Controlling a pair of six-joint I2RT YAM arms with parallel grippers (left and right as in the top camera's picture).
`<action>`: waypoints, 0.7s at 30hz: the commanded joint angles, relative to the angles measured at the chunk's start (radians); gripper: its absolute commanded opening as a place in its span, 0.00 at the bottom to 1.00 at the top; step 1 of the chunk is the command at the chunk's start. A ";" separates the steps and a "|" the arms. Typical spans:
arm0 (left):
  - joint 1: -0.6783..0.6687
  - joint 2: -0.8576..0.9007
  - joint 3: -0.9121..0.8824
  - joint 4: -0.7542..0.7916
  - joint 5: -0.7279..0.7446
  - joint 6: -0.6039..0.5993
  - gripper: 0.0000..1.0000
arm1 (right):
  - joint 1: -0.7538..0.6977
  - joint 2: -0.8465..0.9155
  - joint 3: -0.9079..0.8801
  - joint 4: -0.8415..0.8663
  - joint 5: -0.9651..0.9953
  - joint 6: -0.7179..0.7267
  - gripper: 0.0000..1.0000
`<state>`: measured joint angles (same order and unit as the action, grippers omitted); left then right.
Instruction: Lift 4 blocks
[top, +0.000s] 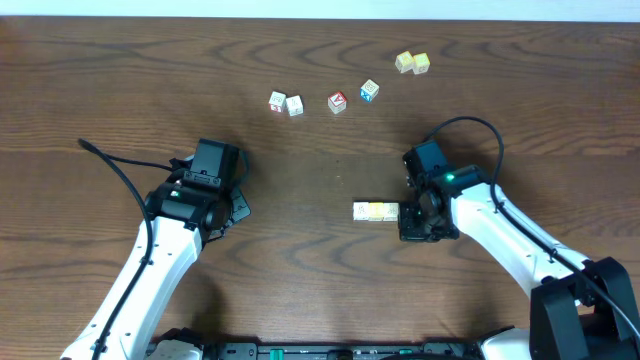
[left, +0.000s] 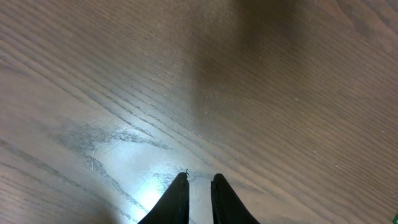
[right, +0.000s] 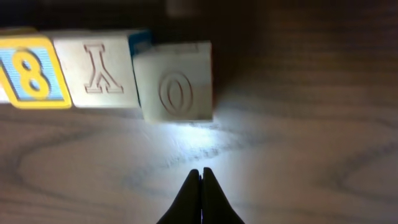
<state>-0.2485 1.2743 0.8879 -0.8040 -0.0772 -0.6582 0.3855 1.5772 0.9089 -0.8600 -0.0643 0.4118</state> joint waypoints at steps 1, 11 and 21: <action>0.006 0.005 0.000 0.000 -0.002 -0.013 0.15 | -0.005 -0.013 -0.025 0.027 -0.009 -0.015 0.02; 0.006 0.005 0.000 0.001 -0.002 -0.013 0.15 | -0.004 -0.013 -0.032 0.076 -0.008 -0.013 0.01; 0.006 0.005 0.000 0.001 -0.002 -0.013 0.15 | -0.004 -0.013 -0.032 0.095 -0.007 -0.013 0.01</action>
<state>-0.2485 1.2743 0.8879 -0.8036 -0.0776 -0.6582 0.3855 1.5772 0.8860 -0.7677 -0.0715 0.4088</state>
